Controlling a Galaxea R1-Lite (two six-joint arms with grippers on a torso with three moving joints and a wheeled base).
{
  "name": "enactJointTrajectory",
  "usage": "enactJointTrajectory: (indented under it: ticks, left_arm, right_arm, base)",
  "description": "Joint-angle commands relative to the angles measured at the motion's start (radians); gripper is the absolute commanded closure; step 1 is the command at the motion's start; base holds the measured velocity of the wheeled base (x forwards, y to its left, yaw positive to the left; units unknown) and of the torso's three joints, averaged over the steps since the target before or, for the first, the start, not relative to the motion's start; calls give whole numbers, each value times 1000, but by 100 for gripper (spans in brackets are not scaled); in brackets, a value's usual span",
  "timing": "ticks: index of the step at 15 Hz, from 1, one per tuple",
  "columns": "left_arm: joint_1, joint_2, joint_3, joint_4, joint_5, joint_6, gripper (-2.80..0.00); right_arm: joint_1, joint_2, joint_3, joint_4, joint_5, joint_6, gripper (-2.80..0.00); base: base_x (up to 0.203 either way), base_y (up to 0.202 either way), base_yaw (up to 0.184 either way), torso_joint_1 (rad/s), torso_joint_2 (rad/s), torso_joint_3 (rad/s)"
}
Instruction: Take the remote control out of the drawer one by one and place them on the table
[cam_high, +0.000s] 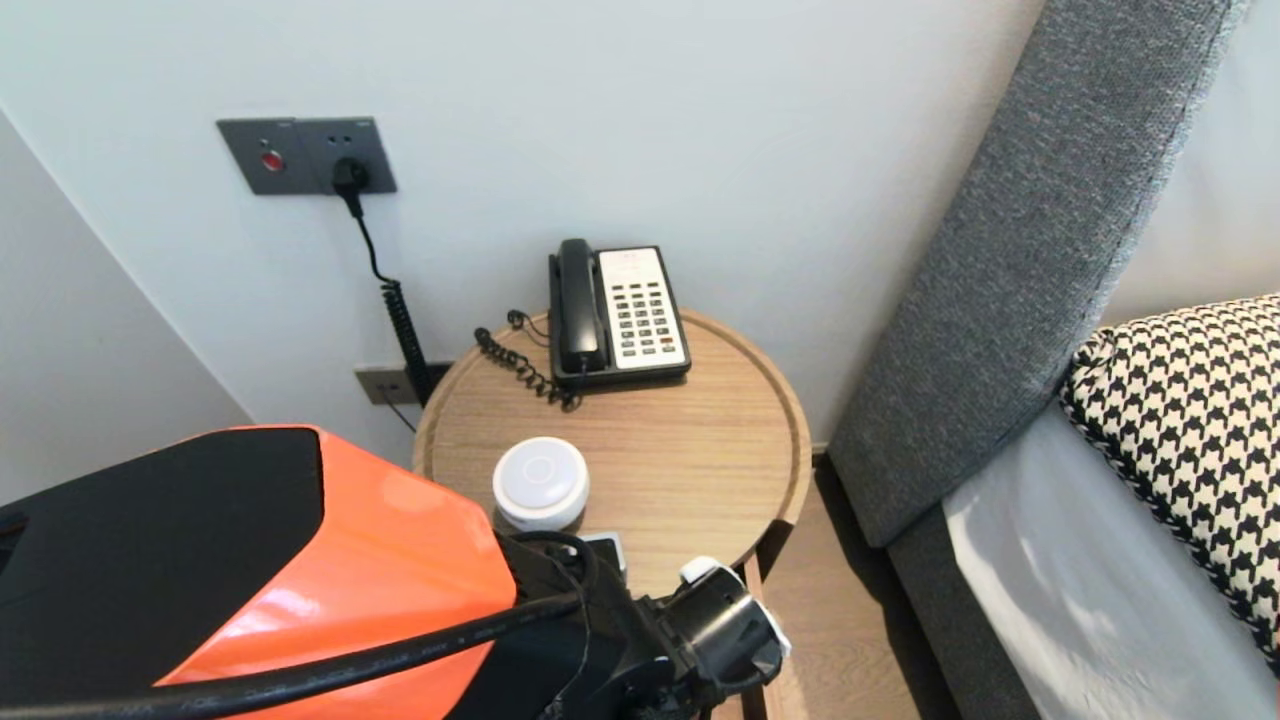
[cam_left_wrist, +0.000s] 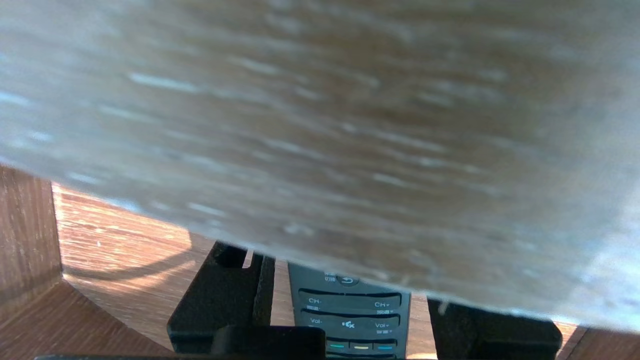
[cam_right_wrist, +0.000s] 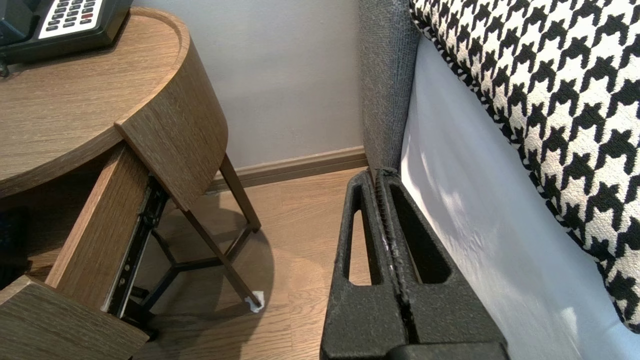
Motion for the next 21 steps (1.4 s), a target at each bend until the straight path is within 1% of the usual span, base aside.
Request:
enactJointTrajectory:
  ticks: [1, 7, 11, 17, 21]
  left_arm:
    - [1, -11, 0, 2, 4, -7, 0]
    - [10, -63, -9, 13, 7, 12, 0]
    - [29, -91, -18, 17, 6, 43, 0]
    - [55, -104, -17, 31, 2, 50, 0]
    - [59, -88, -17, 29, 4, 49, 0]
  right_arm:
    - [0, 1, 26, 0, 0, -1, 0]
    - [1, 1, 26, 0, -2, 1, 0]
    - [0, 1, 26, 0, -1, 0, 0]
    - [0, 1, 26, 0, -2, 1, 0]
    - [0, 1, 26, 0, 0, -1, 0]
  base:
    - [0, 0, 0, 0, 0, 0]
    - [0, 0, 0, 0, 0, 0]
    - [0, 0, 0, 0, 0, 0]
    - [0, 0, 0, 0, 0, 0]
    - [0, 0, 0, 0, 0, 0]
